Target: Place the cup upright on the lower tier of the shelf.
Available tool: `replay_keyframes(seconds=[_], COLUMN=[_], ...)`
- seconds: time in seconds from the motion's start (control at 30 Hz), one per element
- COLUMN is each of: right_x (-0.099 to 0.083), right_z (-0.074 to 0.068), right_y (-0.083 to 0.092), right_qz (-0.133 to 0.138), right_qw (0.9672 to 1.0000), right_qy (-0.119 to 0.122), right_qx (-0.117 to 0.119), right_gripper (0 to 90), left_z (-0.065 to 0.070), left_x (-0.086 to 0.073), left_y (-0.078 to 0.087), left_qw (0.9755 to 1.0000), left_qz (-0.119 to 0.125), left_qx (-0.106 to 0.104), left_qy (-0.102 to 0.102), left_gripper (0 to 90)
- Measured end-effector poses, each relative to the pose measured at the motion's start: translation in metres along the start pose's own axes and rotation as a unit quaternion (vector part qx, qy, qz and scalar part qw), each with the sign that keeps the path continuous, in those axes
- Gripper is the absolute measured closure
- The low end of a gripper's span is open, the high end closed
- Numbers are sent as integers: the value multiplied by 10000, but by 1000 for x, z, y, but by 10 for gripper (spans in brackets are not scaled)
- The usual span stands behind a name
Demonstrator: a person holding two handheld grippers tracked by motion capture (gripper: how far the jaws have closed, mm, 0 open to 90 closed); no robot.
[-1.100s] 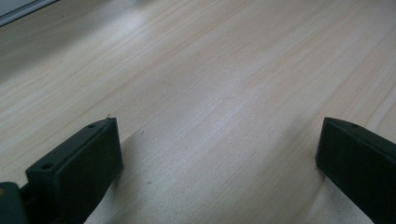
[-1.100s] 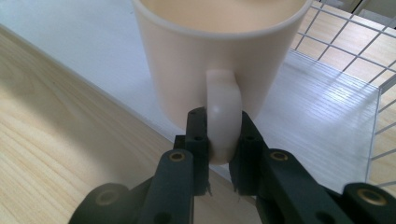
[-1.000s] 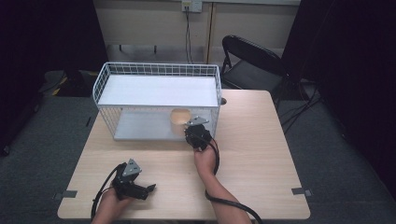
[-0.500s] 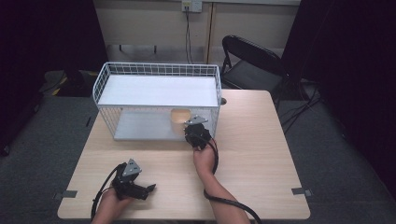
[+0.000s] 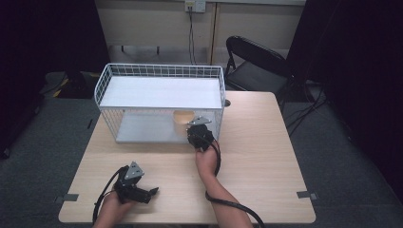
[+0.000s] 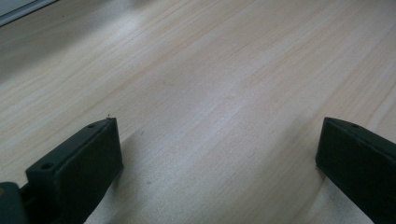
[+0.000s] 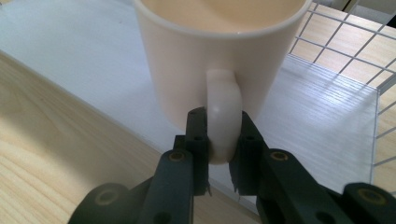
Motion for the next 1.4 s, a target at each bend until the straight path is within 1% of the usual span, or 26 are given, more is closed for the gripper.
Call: replay_keyframes(seconds=[0.1,0.2,0.43,0.67,0.83,0.97,1.07,1.1,1.23,1.3,1.4], right_x=[0,1,3,3,9,11,12,12,11,10,9], right_z=[0,0,-1,0,0,-1,-1,-1,0,0,-3], right_y=[-1,-2,-3,-1,5,10,14,14,18,20,23], right_qz=[-6,7,54,70,204,231,319,317,291,335,348], right_qw=[10000,10000,10000,9999,9997,9997,9995,9995,9995,9993,9992], right_qy=[-62,-24,-56,44,55,53,-42,-57,-117,-154,-110], right_qx=[4,-29,-55,-111,-140,-103,-48,-14,-1,81,185], right_gripper=[798,798,793,772,718,665,580,566,463,439,395], left_z=[0,0,0,0,0,0,0,0,0,0,0], left_x=[0,0,0,0,0,0,0,0,0,0,0], left_y=[0,0,0,0,0,0,0,0,0,0,0], left_qw=[10000,10000,10000,10000,10000,10000,10000,10000,10000,10000,10000], left_qz=[0,0,-2,-2,-3,-3,-2,-3,-2,-1,-3], left_qx=[0,1,-2,-1,-2,-1,-1,-1,-2,-1,-1], left_qy=[0,0,4,2,3,3,4,3,4,1,3], left_gripper=[0,0,0,0,0,0,0,0,0,0,0])
Point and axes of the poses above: each handheld gripper's, and its own axes: y roughly backward along the jaws, x roughly out of its top, z roughly to its right, the point moved 7 cm from there along -y, roughly forward along the jaws, and after that the axes turned 7 degrees about x, right-handed, at the moved point
